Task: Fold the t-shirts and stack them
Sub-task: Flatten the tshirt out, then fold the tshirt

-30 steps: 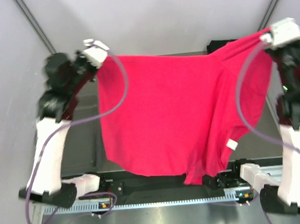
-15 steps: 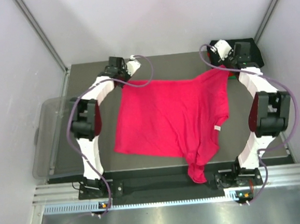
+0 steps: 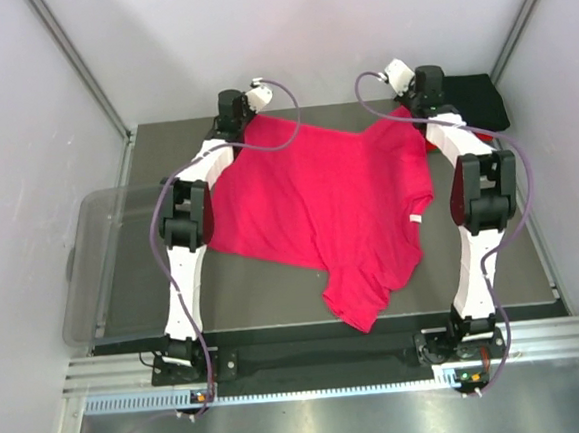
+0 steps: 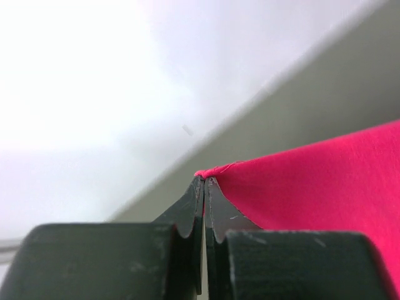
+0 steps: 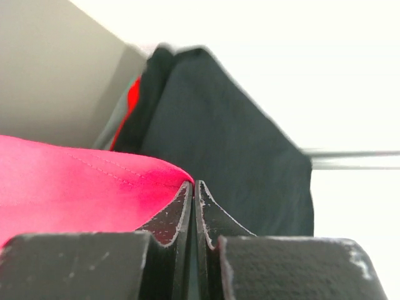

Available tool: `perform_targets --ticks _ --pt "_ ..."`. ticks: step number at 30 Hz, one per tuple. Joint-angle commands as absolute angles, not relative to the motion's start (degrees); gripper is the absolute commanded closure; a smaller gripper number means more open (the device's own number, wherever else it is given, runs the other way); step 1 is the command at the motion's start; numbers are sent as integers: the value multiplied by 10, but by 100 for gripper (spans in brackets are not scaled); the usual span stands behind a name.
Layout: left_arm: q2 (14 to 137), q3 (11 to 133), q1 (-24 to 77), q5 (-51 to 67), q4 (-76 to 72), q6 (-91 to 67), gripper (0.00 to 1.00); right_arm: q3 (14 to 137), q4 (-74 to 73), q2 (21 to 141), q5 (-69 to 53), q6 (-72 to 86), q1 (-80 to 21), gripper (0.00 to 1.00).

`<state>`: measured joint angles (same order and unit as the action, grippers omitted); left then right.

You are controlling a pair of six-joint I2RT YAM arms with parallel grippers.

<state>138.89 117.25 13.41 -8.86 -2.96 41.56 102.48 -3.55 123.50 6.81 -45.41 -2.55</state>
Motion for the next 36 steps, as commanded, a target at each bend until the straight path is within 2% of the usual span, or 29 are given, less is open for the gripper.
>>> perform_targets --ticks 1,9,13,16,20,26,36 --pt "1439 1255 133 -146 -138 456 100 1088 20 1274 131 -444 -27 100" --pt "1472 1250 138 -157 -241 515 100 1133 33 1313 145 -445 -30 100" --pt "1478 1260 138 -170 -280 486 100 1136 35 1313 146 -443 -32 100" --pt "1471 1300 138 -161 -211 441 100 1126 20 1289 130 -419 -32 100" --pt "1433 1288 144 -137 -93 418 100 1073 -23 1234 89 -388 -35 100" --pt "1342 1145 142 -105 -64 399 100 957 -39 1132 41 -373 -45 100" --pt "1284 1073 134 -102 -52 350 100 835 -68 1018 31 -344 -74 100"
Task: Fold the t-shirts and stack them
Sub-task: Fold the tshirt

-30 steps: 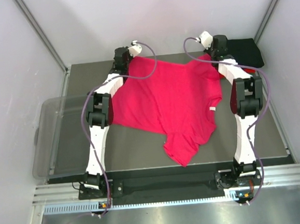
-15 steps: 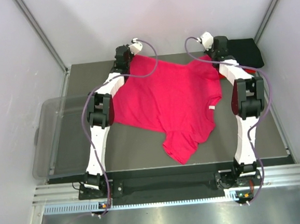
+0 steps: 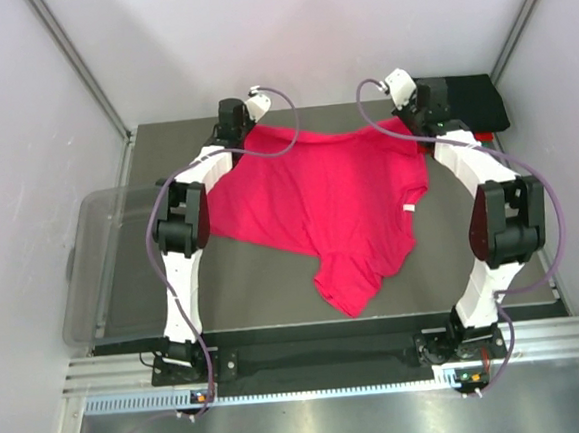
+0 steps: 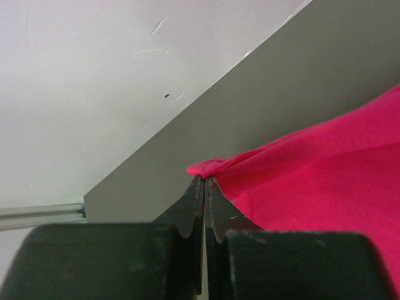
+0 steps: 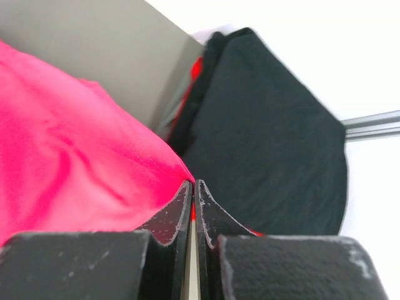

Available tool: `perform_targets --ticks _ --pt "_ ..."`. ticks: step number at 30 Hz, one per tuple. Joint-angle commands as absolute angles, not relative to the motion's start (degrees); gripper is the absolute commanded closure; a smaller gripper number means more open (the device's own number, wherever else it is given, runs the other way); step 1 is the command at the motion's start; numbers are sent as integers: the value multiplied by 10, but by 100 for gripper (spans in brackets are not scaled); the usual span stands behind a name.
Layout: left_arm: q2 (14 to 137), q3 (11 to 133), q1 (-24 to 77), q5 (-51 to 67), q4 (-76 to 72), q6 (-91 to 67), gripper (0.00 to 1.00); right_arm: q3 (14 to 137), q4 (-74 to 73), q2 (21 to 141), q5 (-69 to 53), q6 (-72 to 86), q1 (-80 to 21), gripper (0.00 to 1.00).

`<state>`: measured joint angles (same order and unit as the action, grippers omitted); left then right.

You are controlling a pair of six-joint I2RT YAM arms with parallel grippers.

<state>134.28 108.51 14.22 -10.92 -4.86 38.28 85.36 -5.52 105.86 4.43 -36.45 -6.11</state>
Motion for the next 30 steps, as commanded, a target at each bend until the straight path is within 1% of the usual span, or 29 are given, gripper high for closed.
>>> perform_targets --ticks 1,21,30 --pt "1275 1070 133 -98 -51 341 100 824 -72 1004 29 -342 -75 100" --pt "1170 930 105 -53 -35 333 100 643 -126 828 2 -317 -89 100" --pt "1156 897 104 -32 -37 333 100 571 -119 788 2 -305 -98 100"
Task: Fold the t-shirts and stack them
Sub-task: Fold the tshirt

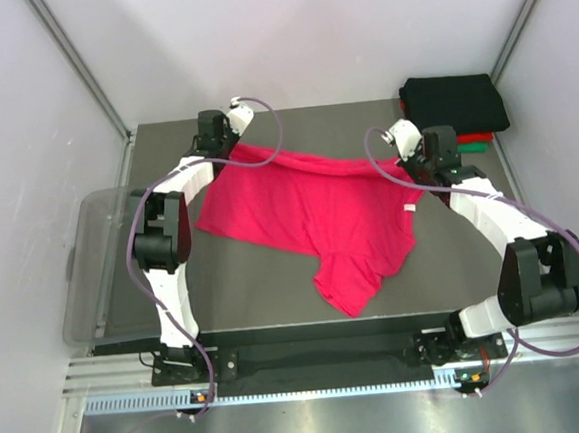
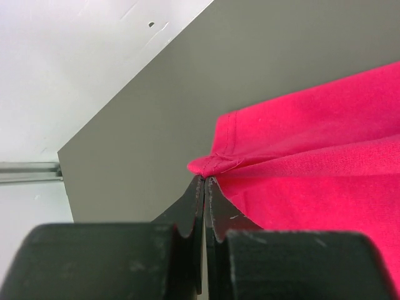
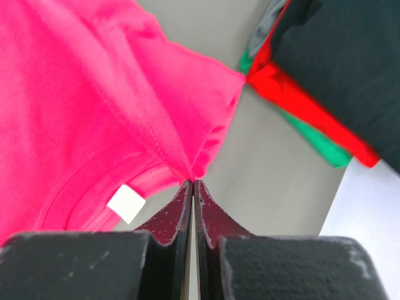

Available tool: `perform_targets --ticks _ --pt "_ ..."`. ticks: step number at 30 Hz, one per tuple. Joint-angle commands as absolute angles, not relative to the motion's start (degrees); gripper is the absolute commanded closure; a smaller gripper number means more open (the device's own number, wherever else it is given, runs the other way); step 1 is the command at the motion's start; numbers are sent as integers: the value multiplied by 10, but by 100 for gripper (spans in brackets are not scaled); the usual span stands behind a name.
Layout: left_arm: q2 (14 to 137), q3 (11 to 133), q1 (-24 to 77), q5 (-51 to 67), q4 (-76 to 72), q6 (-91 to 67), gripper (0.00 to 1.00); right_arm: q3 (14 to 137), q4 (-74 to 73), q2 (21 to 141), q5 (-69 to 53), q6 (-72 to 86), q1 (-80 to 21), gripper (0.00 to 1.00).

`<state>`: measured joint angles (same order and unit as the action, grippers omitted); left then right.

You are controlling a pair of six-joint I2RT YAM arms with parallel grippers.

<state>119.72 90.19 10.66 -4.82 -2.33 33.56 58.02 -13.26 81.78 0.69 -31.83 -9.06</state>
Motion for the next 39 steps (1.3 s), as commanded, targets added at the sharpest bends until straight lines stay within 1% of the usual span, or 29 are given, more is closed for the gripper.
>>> perform_targets --ticks 1,6,20,31,32,33,34,35,36,38,39 --pt "1156 898 105 -31 -33 330 100 570 -119 786 2 -305 -98 100" --pt "1157 899 105 -36 -18 329 100 574 -148 773 -12 -286 -103 100" --pt "1139 849 104 -45 -18 335 100 514 -166 723 -15 -285 -139 100" --pt "1106 766 91 -59 -33 348 100 458 -193 667 -68 -288 -170 100" --pt "1103 762 90 -58 -30 348 97 453 -199 652 -79 -291 -171 100" --pt "1100 755 89 -58 -28 345 89 450 -218 644 -95 -301 -171 98" --pt "1090 751 88 -61 -29 340 74 447 -227 636 -121 -304 -172 83" --pt "1084 746 88 -63 -32 336 69 446 -234 618 -131 -304 -173 77" --pt "1078 739 88 -62 -38 333 65 445 -246 610 -138 -307 -172 71" --pt "1058 738 88 -62 -44 323 48 446 -247 596 -138 -309 -173 68" --pt "1054 744 88 -60 -43 319 47 444 -237 594 -135 -310 -172 64"
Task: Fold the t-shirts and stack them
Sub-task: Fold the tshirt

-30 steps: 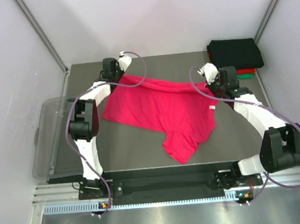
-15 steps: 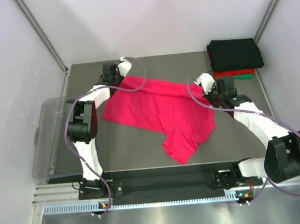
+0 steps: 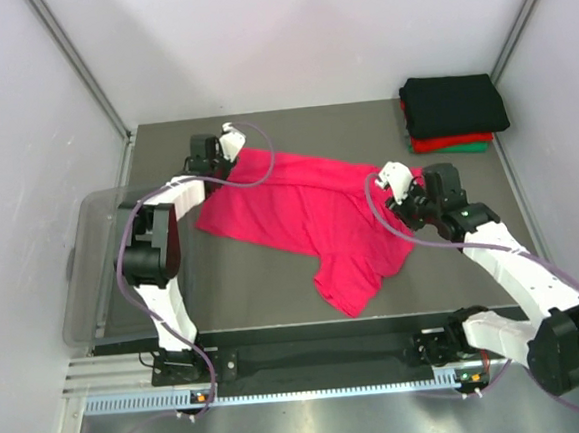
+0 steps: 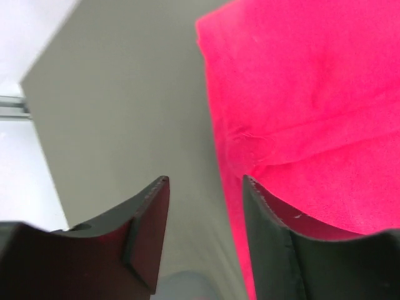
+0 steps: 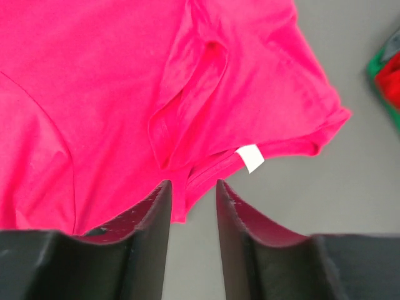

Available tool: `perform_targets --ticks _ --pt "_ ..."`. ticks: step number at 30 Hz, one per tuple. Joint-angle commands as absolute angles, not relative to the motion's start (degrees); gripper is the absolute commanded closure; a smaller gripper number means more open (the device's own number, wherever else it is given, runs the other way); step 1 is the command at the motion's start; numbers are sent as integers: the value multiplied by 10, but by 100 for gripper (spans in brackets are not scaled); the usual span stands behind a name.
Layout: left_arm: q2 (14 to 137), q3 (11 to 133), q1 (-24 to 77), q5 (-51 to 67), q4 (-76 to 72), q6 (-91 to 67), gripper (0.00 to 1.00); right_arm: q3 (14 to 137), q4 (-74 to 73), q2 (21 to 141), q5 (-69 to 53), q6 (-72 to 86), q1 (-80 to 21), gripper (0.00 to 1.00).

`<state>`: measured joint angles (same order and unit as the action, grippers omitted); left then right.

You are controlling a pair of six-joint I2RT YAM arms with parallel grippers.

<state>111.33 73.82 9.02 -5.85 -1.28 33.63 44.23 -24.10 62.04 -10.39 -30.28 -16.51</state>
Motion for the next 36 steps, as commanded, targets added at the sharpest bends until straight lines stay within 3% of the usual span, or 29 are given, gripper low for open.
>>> perform_targets --ticks 1,7,10,11,14,31,33,36 --pt "1050 750 88 -56 -38 309 44 444 -229 598 -122 -308 -173 64" --pt "1087 832 90 -6 33 256 47 483 -171 725 -119 -308 -171 66" --pt "1136 907 90 44 126 229 65 546 -179 818 -147 -307 -171 68" --pt "1150 950 90 57 152 223 81 561 -184 837 -154 -301 -170 68" --pt "1189 994 89 86 208 207 100 615 -196 906 -181 -300 -165 64" --pt "1127 948 90 147 192 138 100 700 -176 1038 -167 -308 -163 63" --pt "1110 942 91 156 190 134 100 700 -171 1044 -165 -307 -163 67" --pt "1091 930 91 158 185 131 100 702 -166 1049 -162 -303 -163 83"
